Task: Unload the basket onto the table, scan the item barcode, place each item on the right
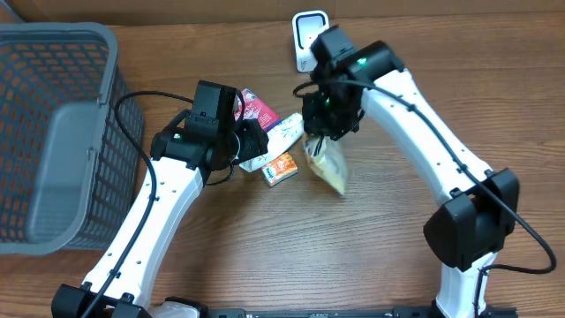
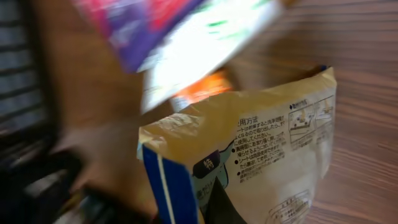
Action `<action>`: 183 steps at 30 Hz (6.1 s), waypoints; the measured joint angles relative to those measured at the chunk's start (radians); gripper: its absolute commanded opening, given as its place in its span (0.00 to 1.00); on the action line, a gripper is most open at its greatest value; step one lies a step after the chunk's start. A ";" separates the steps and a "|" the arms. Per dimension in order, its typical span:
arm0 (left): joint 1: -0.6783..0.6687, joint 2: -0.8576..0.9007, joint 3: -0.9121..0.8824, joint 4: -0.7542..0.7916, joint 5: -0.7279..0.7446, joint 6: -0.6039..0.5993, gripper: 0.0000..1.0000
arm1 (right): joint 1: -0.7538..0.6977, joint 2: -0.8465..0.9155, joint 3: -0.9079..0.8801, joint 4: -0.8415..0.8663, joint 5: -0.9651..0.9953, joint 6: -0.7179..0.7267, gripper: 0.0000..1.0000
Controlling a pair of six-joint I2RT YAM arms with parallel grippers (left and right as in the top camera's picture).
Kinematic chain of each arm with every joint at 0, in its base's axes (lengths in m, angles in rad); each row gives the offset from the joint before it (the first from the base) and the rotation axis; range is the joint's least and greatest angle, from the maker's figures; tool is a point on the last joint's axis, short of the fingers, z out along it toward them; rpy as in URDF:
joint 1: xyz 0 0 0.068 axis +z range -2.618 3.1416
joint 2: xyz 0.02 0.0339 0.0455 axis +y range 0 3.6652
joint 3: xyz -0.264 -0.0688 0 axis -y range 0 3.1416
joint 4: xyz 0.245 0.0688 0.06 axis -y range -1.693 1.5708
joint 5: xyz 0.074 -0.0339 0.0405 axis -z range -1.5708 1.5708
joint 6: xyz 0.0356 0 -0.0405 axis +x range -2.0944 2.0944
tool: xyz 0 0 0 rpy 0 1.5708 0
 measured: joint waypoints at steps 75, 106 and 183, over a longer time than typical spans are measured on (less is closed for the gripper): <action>0.000 0.000 0.000 -0.044 0.000 0.000 0.69 | -0.238 -0.100 -0.728 0.375 0.146 0.627 0.04; 0.000 0.000 0.000 -0.048 0.000 0.000 0.66 | -0.186 0.017 -0.352 1.330 0.401 0.398 0.04; 0.000 0.000 0.000 -0.045 0.000 0.000 0.64 | -1.174 -0.087 -0.297 0.616 0.605 0.294 0.05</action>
